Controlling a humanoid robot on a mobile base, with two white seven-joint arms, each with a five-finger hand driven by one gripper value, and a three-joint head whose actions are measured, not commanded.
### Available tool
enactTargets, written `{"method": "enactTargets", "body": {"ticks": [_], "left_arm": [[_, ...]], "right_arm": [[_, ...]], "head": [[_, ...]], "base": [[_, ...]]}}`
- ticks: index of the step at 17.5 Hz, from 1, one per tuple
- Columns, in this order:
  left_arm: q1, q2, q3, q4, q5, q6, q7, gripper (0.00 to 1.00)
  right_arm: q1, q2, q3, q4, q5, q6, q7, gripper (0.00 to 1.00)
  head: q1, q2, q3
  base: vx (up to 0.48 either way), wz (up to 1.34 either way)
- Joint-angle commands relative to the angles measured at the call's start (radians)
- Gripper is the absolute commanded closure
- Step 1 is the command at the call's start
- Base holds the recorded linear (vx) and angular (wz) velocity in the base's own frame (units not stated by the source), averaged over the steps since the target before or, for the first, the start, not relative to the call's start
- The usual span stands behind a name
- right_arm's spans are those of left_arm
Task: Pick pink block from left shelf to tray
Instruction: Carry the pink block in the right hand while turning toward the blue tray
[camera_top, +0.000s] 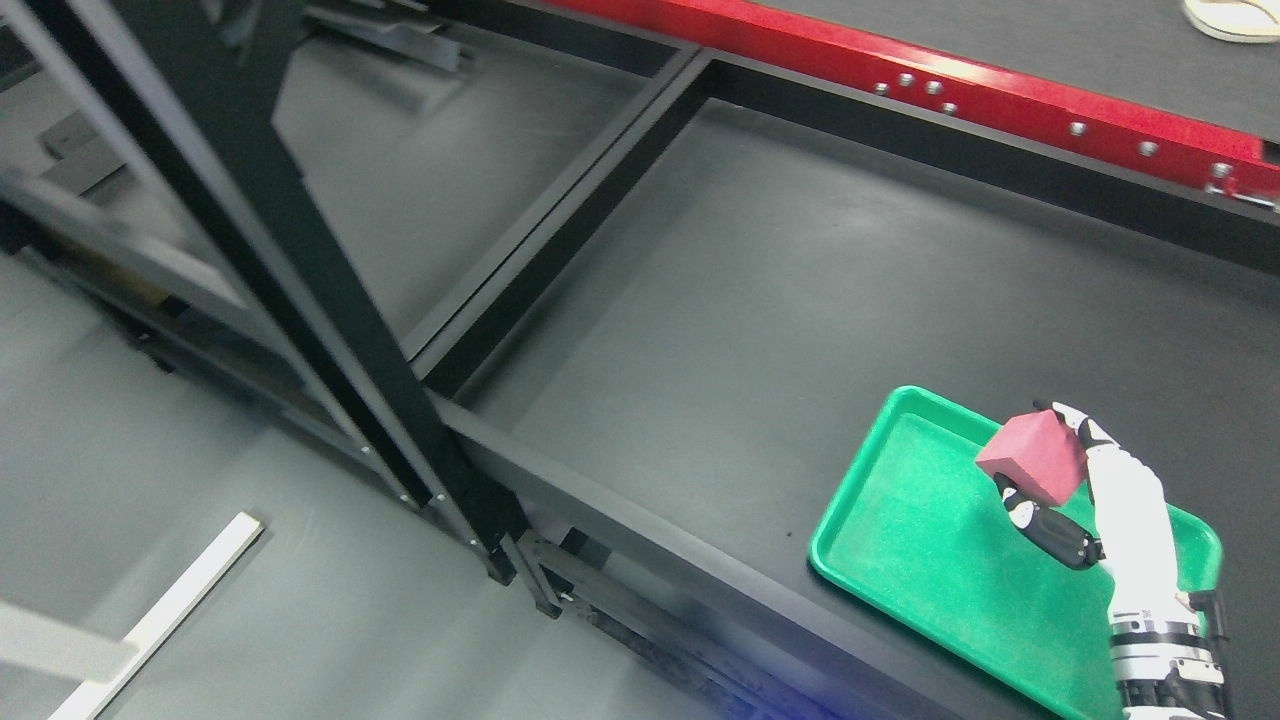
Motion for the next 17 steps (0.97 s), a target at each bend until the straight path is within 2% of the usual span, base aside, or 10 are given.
{"method": "enactTargets", "body": {"ticks": [1,8,13,17], "left_arm": [[0.0,0.017,0.0,-0.017,0.008,0.0,0.0,0.0],[0.0,0.017,0.0,-0.017,0.008,0.0,0.0,0.0],[0.0,0.017,0.0,-0.017,0.008,0.0,0.0,0.0],[0.0,0.017,0.0,-0.017,0.008,0.0,0.0,0.0]], "right_arm": [[0.0,-0.014,-0.011,0.0,0.0,0.0,0.0,1.0],[-0.001,-0.012,-0.018,0.0,0.0,0.001,0.0,1.0],[-0.003,-0.005,-0.087,0.0,-0.006,0.0,-0.003,1.0],[-0.006,-0.005,-0.129,0.0,-0.13,0.0,-0.025,1.0]], "head": [[0.0,0.0,0.0],[0.0,0.0,0.0],[0.0,0.0,0.0],[0.0,0.0,0.0]], "base": [[-0.048,0.41],[-0.103,0.67],[-0.148,1.01],[-0.129,0.99]]}}
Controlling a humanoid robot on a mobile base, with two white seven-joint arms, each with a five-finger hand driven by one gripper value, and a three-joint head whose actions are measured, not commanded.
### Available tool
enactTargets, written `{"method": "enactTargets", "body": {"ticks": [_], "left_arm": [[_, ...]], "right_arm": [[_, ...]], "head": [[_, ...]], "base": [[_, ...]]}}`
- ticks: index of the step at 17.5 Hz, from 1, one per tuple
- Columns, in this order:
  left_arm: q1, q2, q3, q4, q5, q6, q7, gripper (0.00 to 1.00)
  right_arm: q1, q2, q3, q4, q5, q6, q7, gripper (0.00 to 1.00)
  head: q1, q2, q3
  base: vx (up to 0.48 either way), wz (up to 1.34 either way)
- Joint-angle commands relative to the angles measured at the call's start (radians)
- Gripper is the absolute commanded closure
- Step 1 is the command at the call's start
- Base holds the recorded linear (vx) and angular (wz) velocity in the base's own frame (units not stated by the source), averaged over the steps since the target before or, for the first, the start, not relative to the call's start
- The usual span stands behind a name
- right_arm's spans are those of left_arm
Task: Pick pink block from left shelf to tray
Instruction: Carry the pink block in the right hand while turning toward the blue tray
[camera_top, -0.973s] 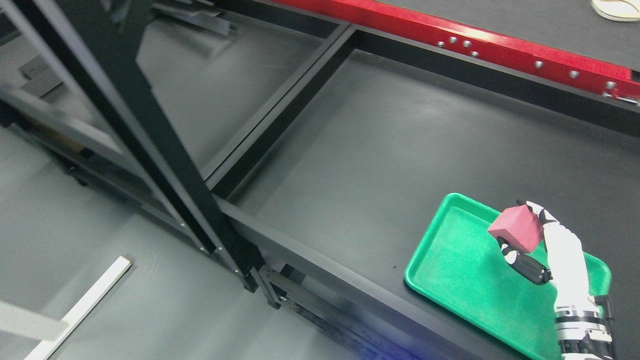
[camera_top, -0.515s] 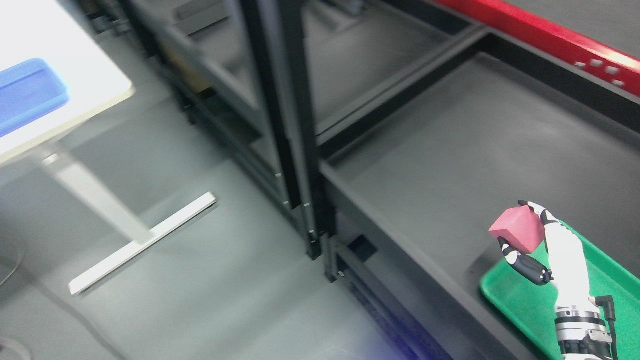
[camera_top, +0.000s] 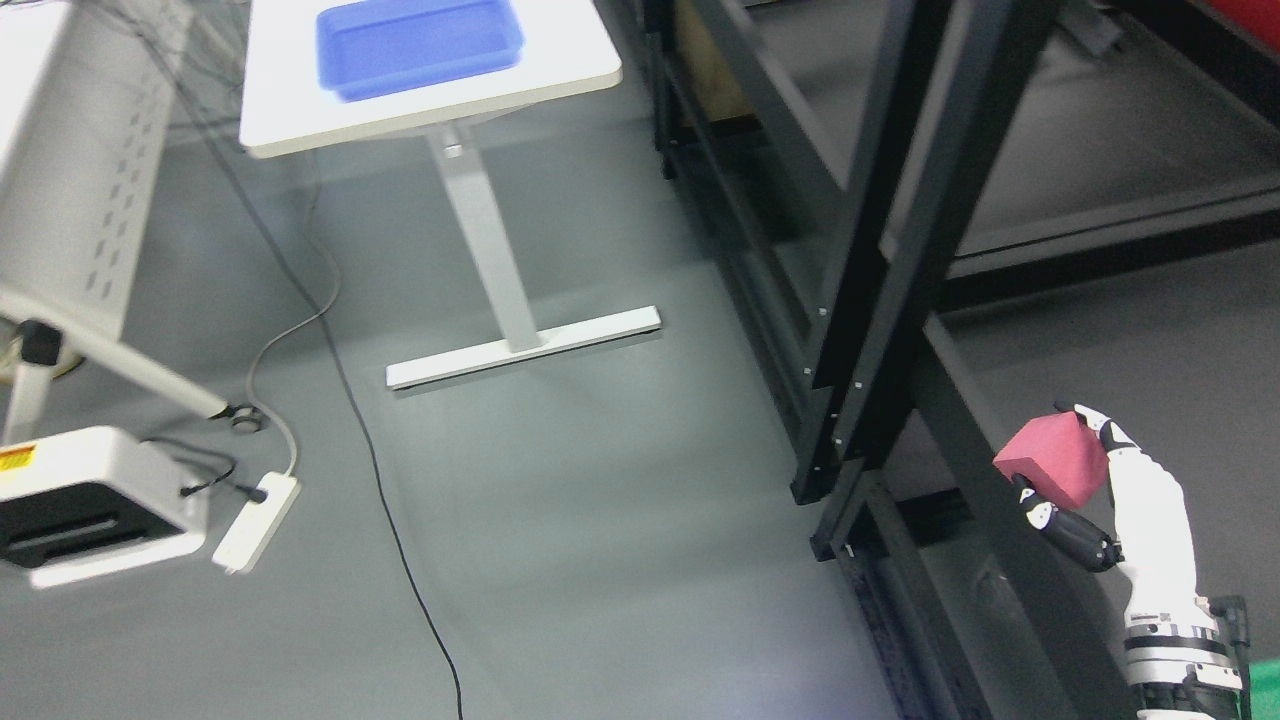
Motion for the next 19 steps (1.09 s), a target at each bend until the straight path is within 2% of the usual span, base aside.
{"method": "enactTargets", "body": {"ticks": [1,6,13,19], "left_arm": [[-0.002,0.017,0.0,-0.018,0.008,0.001,0.0,0.0],[-0.002,0.017,0.0,-0.018,0.008,0.001,0.0,0.0],[-0.002,0.017,0.0,-0.018,0.008,0.001,0.0,0.0],[-0.002,0.017,0.0,-0.018,0.008,0.001,0.0,0.0]], "right_arm": [[-0.004,-0.015,-0.088,0.0,-0.096,-0.003,-0.034,1.0],[-0.005,-0.015,-0.132,0.0,-0.115,-0.003,-0.092,1.0],[-0.005,-0.015,-0.171,0.0,-0.217,-0.003,-0.097,1.0],[-0.004,-0.015,-0.203,-0.002,-0.28,-0.003,-0.095,1.0]], "head": [[0.0,0.0,0.0],[0.0,0.0,0.0],[0.0,0.0,0.0],[0.0,0.0,0.0]], "base": [[-0.096,0.8],[0.002,0.03],[0.014,0.01],[-0.063,0.57]]}}
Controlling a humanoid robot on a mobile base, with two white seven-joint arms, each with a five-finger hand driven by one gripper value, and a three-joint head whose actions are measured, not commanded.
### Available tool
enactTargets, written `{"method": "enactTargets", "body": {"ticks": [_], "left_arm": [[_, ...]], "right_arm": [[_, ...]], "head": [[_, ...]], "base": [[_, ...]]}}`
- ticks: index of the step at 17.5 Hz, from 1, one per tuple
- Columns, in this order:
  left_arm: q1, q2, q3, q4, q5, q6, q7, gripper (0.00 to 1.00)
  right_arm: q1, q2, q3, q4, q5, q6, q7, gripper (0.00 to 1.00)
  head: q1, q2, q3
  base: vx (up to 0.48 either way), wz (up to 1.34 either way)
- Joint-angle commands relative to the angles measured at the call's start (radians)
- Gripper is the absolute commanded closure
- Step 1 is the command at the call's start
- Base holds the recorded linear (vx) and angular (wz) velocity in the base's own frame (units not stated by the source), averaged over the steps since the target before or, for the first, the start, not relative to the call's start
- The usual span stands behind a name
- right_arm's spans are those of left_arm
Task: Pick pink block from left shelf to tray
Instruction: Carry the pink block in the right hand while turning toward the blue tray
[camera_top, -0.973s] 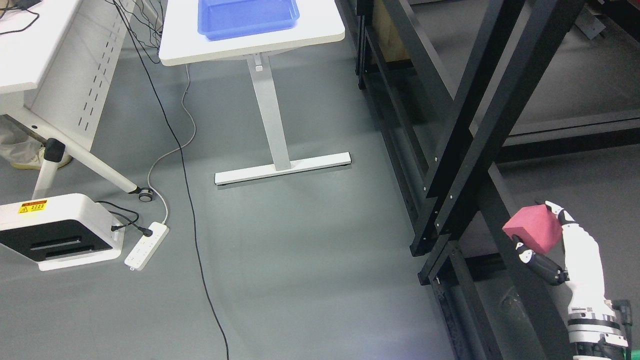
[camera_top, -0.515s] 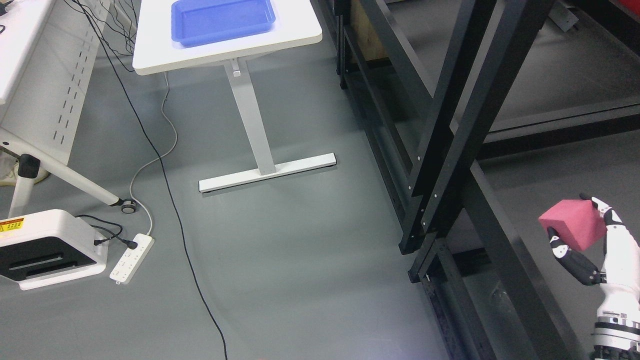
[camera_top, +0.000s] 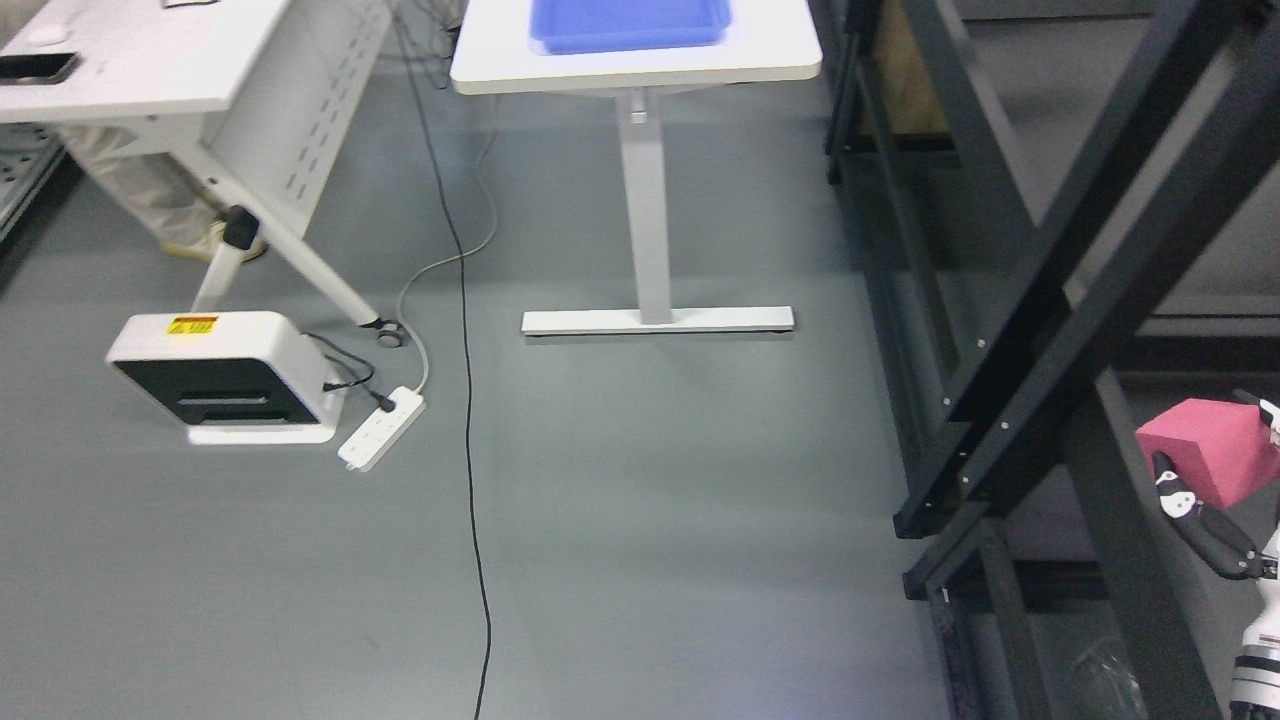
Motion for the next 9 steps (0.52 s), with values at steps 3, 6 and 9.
{"method": "enactTargets", "body": {"ticks": [3,6,9], "left_arm": [[-0.001,0.017,0.0,-0.017,0.008,0.0,0.0,0.0],[0.0,0.017,0.0,-0.017,0.008,0.0,0.0,0.0],[-0.001,0.017,0.0,-0.017,0.008,0.0,0.0,0.0]], "right_arm": [[0.005,-0.017,-0.062,-0.001,-0.049,-0.002,0.001,1.0],[0.006,-0.017,-0.065,-0.001,-0.053,-0.002,0.001,1.0],[0.006,-0.017,-0.064,-0.001,-0.056,-0.004,0.005,1.0]], "head": [[0.0,0.0,0.0],[0.0,0.0,0.0],[0.0,0.0,0.0]], "base": [[-0.079,0.8],[-0.058,0.72],[-0.029,0.56]]}}
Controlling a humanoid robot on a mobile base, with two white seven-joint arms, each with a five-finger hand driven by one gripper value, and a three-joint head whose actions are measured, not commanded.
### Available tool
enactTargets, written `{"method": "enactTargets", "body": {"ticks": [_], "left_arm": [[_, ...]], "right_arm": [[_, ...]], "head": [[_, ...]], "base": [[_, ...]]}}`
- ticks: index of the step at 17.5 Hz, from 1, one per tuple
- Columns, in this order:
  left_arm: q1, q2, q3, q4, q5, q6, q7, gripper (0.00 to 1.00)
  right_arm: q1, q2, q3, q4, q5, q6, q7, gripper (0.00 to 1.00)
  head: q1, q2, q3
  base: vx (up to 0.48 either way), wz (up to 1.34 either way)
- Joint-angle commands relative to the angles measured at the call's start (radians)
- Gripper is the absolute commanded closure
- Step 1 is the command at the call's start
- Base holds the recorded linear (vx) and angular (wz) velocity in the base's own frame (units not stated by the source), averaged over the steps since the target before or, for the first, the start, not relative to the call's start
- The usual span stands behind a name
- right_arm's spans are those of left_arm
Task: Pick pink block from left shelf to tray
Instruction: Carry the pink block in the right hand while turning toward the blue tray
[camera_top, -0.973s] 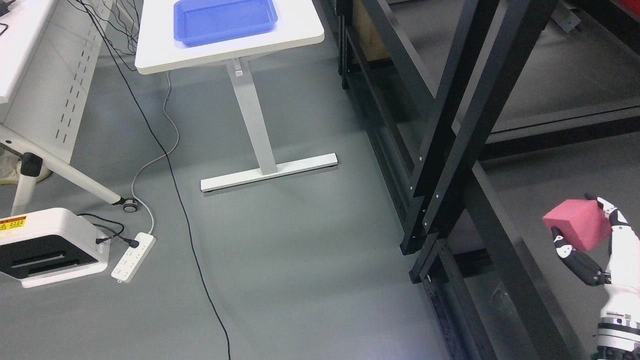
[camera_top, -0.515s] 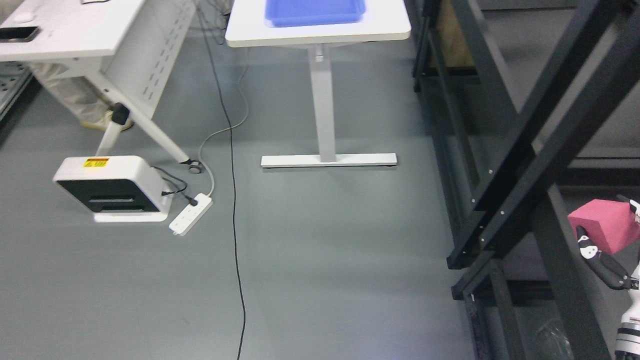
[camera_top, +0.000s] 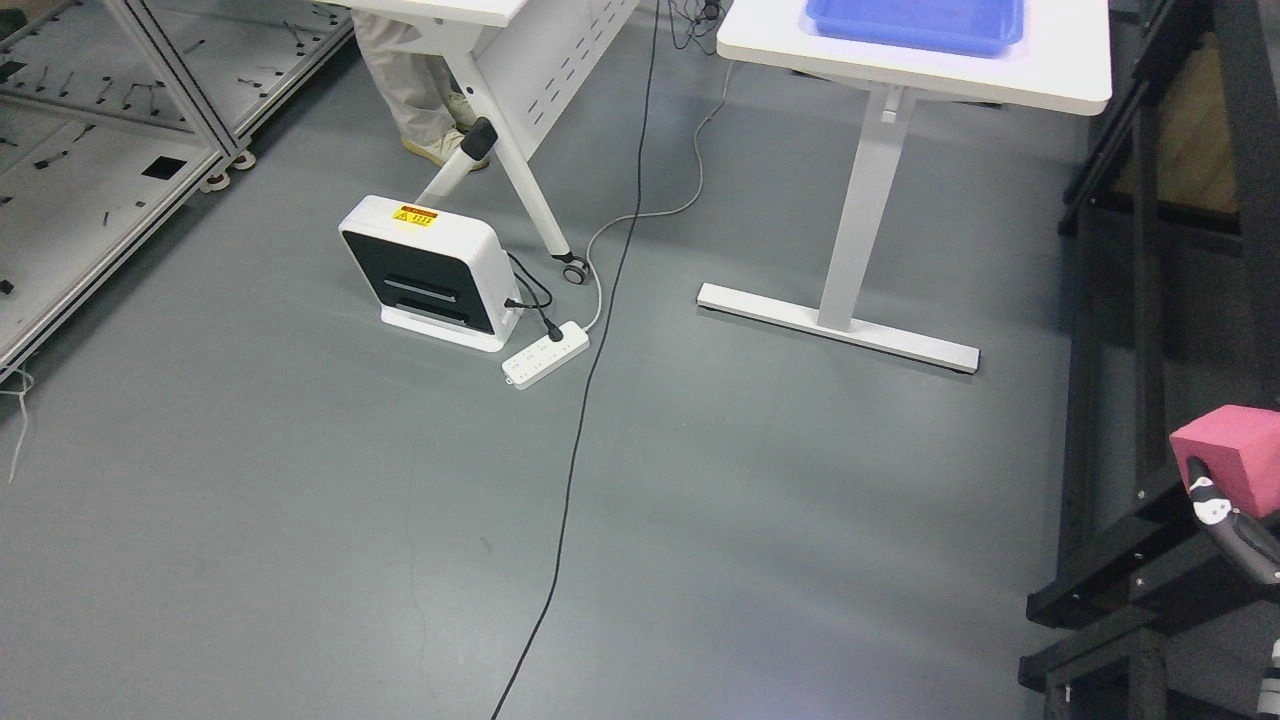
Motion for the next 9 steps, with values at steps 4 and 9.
{"method": "enactTargets", "body": {"ticks": [4,9], "left_arm": [[0.0,0.017,0.0,-0.018,0.008,-0.001,0.0,0.0],[0.0,0.017,0.0,-0.018,0.008,-0.001,0.0,0.0]], "right_arm": [[0.002,-0.017,-0.024,0.001,-0.013,-0.014,0.007,1.0],[0.002,-0.017,-0.018,-0.001,-0.015,-0.026,0.01,0.99]], "head": [[0.0,0.0,0.0],[0.0,0.0,0.0]], "base": [[0.029,0.21],[0.108,0.23]]}}
